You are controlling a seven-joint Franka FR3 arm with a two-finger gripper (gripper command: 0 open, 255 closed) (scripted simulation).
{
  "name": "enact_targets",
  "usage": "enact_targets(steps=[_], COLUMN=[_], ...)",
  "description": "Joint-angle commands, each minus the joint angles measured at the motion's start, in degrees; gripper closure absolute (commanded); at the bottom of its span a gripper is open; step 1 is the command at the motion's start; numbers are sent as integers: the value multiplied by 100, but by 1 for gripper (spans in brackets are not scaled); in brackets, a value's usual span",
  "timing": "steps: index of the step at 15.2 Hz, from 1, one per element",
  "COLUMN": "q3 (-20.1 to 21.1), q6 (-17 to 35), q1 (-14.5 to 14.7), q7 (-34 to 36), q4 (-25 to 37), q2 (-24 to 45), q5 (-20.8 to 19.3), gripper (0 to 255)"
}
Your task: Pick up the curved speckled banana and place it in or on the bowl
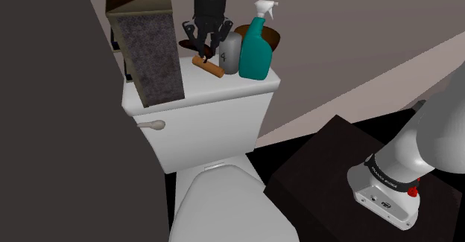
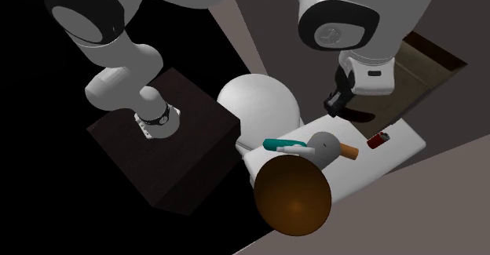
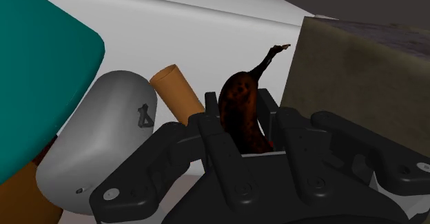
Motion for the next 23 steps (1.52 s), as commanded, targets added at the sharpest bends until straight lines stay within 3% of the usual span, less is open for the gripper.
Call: enact_targets(steps=[1, 12, 23], q3=[0, 21, -633], q6=[-161, -982, -678], q1=[1, 55, -898], q7=[-16, -26, -1635], q4=[162, 1065, -177], q2=[2, 91, -955], q5=[5, -22, 558], gripper=[255, 255, 255])
